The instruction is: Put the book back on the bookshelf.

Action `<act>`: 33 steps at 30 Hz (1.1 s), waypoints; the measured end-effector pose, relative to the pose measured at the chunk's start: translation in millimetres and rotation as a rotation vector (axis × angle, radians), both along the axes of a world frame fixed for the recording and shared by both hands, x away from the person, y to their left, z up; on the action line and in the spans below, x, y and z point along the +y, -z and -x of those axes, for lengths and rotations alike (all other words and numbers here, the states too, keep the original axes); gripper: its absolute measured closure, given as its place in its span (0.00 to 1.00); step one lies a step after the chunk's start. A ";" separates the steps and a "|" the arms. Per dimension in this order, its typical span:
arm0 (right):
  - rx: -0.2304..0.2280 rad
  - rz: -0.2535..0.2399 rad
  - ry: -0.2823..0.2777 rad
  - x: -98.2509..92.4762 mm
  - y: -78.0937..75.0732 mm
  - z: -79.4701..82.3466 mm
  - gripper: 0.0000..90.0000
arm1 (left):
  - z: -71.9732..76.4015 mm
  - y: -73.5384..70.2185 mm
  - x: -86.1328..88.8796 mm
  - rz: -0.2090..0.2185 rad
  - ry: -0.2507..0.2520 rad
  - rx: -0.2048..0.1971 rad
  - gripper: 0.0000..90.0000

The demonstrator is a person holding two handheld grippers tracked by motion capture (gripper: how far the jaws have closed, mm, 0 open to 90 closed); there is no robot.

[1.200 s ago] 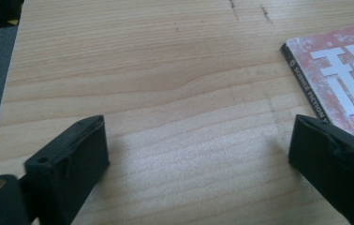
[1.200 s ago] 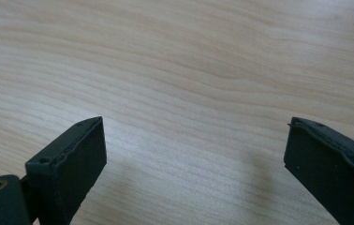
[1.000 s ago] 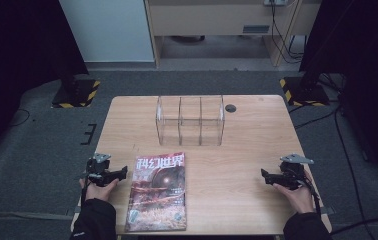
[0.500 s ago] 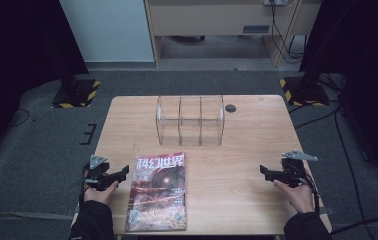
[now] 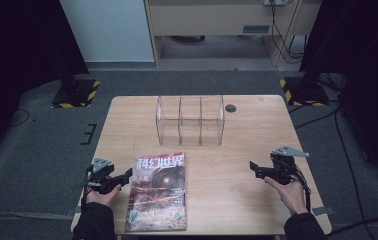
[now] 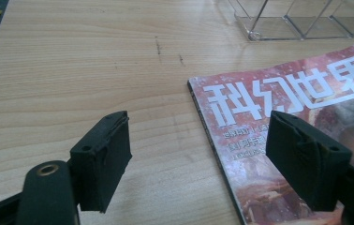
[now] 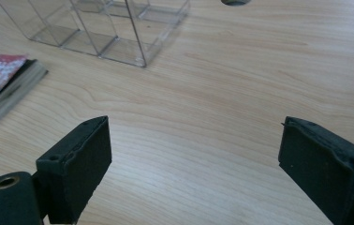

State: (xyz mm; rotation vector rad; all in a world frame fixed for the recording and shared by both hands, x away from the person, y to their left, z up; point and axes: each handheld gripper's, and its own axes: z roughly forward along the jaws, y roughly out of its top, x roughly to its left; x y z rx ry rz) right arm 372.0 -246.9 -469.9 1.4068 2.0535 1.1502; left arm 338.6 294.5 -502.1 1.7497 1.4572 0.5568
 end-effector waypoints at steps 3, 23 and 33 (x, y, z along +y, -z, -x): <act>0.006 -0.010 -0.015 7.5 -1.2 -0.4 0.11 | 2.4 0.6 -0.6 0.006 0.006 0.003 0.25; -0.018 -0.049 -0.110 60.7 -14.4 -6.7 0.13 | 6.5 11.6 -14.1 -0.018 0.080 0.058 0.29; -0.019 -0.059 -0.161 92.5 -17.5 -5.3 0.14 | 3.6 15.7 -23.6 -0.065 0.118 0.061 0.31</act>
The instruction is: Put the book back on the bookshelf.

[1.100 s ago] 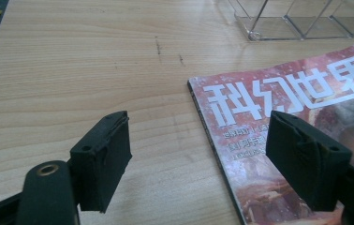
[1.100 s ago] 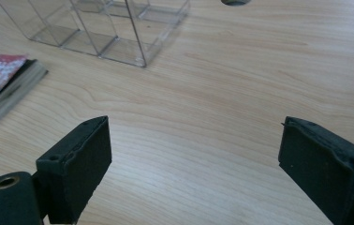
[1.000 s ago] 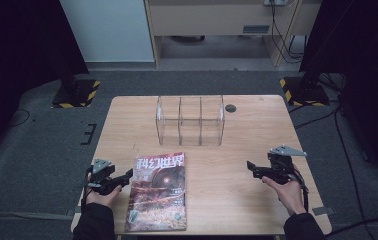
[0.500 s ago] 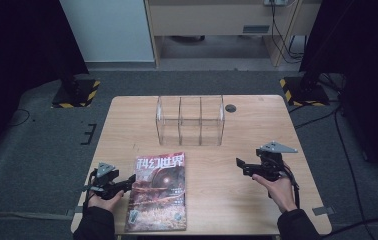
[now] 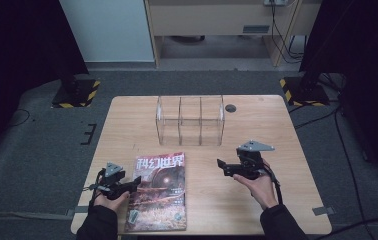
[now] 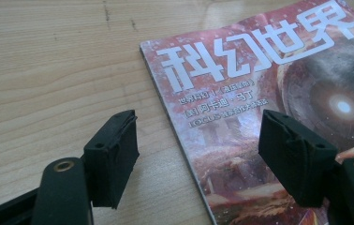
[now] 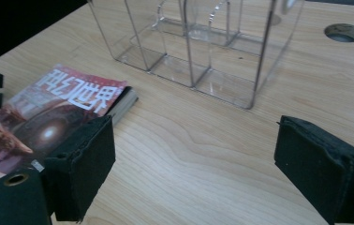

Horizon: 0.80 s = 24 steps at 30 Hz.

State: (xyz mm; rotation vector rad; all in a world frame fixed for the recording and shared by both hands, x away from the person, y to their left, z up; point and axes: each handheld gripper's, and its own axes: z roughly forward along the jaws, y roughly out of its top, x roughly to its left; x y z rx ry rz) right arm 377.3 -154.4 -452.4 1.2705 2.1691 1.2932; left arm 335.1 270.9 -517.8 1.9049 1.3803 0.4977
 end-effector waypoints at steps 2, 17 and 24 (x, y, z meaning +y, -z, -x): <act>0.001 -0.001 -0.010 4.6 -0.5 0.7 0.14 | -0.5 0.7 -1.1 -0.003 0.000 0.005 0.31; 0.019 -0.012 -0.082 41.2 5.9 7.4 0.20 | -1.5 6.5 -6.6 -0.010 0.024 0.046 0.34; 0.034 -0.036 -0.104 58.6 15.7 9.1 0.25 | -1.9 8.8 -10.3 -0.015 0.039 0.053 0.34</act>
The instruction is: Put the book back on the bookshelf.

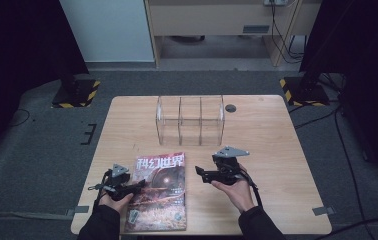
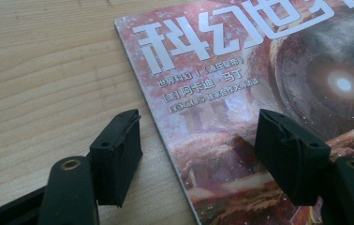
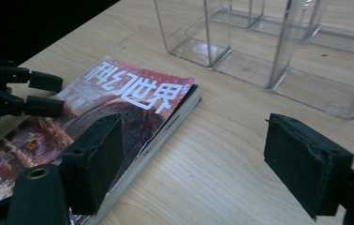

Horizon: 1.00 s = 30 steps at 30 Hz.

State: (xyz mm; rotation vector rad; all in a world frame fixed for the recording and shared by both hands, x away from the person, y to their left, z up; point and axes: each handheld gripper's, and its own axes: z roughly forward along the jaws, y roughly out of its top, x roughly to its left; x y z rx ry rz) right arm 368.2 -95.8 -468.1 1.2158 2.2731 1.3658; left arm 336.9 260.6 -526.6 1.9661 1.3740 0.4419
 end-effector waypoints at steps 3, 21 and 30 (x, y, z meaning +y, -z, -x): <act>0.006 0.004 -0.023 6.5 5.1 1.2 0.29 | 0.0 0.4 -1.6 0.005 0.005 -0.002 0.34; 0.066 0.008 -0.118 43.5 38.6 13.4 0.49 | 2.9 1.0 -8.3 -0.013 0.053 -0.003 0.27; 0.103 0.009 -0.143 59.7 54.9 18.1 0.51 | 3.0 0.7 -11.4 -0.010 0.034 0.006 0.24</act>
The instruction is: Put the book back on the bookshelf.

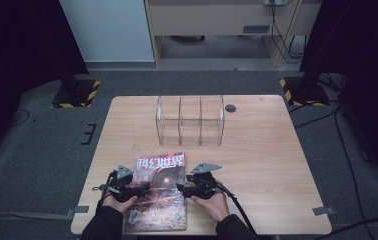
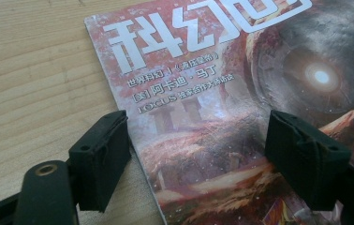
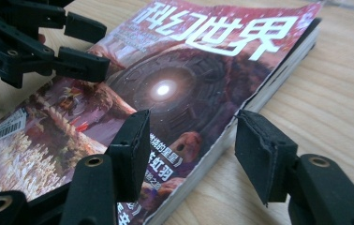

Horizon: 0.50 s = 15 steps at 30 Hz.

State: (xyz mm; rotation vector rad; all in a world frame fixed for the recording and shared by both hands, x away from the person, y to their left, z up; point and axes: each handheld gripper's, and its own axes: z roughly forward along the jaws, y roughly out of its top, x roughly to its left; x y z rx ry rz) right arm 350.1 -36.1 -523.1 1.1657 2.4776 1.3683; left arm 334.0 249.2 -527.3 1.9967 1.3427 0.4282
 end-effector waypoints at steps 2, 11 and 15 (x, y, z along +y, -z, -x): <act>0.006 0.001 -0.001 2.4 1.5 0.2 0.50 | 0.2 0.0 0.2 0.009 -0.006 0.002 0.24; 0.012 -0.023 0.010 4.7 2.5 -1.6 0.50 | -0.6 -0.2 -2.4 0.030 -0.032 0.011 0.21; 0.016 -0.017 0.022 3.4 3.2 -4.2 0.49 | -1.0 0.0 -2.9 0.047 -0.028 0.010 0.21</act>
